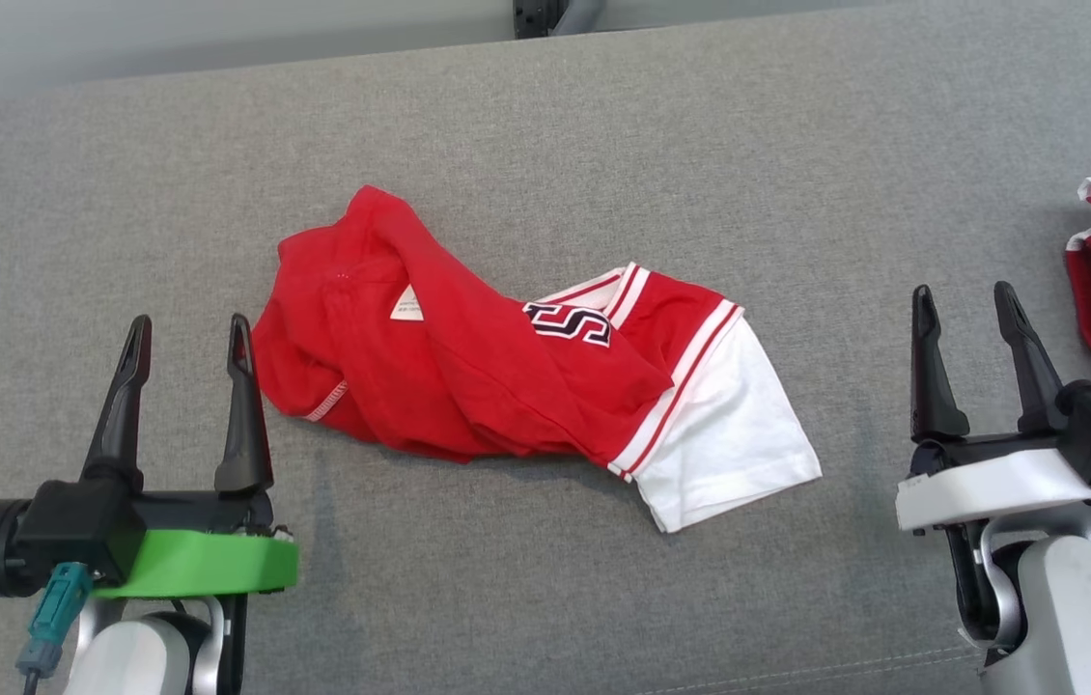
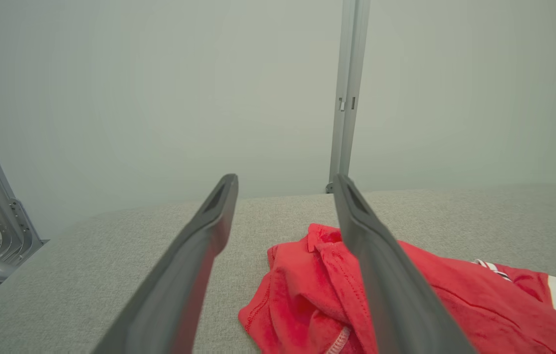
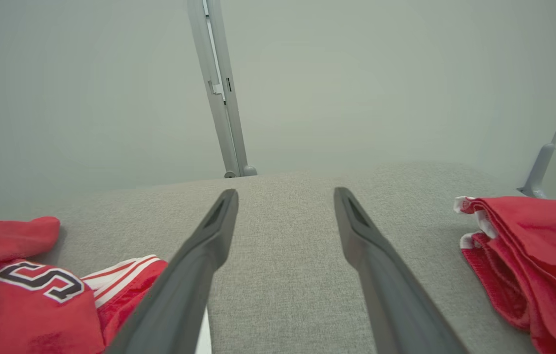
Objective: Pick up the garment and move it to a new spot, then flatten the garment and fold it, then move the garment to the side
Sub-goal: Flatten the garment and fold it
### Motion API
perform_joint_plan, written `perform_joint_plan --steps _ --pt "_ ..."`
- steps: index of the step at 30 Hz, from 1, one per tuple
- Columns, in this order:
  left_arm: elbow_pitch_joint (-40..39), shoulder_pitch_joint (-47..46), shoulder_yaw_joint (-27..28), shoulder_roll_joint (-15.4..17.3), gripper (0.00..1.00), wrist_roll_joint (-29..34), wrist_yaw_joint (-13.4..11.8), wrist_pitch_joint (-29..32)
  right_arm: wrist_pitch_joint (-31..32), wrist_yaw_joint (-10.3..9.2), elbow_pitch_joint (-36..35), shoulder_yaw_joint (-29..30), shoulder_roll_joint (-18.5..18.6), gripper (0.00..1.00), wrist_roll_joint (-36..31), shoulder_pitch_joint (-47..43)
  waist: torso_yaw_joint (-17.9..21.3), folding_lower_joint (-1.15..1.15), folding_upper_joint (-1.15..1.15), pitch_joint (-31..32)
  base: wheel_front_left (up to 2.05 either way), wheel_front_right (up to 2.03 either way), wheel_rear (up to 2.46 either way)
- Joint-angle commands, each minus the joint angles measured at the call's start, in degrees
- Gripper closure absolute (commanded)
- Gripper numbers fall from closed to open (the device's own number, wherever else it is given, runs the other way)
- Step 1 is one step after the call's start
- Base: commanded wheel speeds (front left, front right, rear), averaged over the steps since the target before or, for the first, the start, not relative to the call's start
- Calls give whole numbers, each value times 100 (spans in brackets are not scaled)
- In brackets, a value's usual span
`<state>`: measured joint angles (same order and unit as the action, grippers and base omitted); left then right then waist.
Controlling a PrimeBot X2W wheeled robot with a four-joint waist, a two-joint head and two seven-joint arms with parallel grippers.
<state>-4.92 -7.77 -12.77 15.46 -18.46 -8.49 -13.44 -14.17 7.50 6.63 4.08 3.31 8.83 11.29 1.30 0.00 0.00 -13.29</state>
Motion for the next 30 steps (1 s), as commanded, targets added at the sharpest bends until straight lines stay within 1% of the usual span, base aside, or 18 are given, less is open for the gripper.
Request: perform_joint_plan --steps 1,9,15,17,21,24,26,28,30 --pt "-16 90 7 55 0 -34 -22 31 59 -3 -155 -44 43 0 -51 -151 62 0 0 128 0 0 0" --pt "-129 384 -9 102 0 -147 -70 207 447 -3 -1047 -218 44 0 -59 -742 111 0 0 316 0 0 0" --pt "-186 335 -69 115 0 -177 -39 302 585 -3 -1289 -245 20 0 -29 -882 128 0 0 335 0 0 0" --pt "-180 243 -121 131 0 -175 19 366 597 -3 -1307 -249 18 0 -12 -876 136 0 0 318 0 0 0" --pt "-104 -98 -312 58 0 -406 251 782 596 -3 -1341 -280 13 0 4 -804 172 0 0 203 0 0 0" --pt "154 -455 -433 -3 0 -765 563 1211 599 -3 -1354 -355 6 0 12 -725 251 0 0 70 0 0 0" --pt "480 -690 -468 -50 0 -1054 760 1510 573 -3 -1339 -389 3 0 16 -700 303 0 0 -20 0 0 0" --pt "857 -940 -426 -99 0 -1346 905 1738 547 -2 -1311 -428 -5 0 28 -637 369 0 0 -120 0 0 0" --pt "1219 -1151 -355 -110 0 -1500 971 1813 520 -3 -1270 -457 -9 0 46 -598 431 0 0 -191 0 0 0"
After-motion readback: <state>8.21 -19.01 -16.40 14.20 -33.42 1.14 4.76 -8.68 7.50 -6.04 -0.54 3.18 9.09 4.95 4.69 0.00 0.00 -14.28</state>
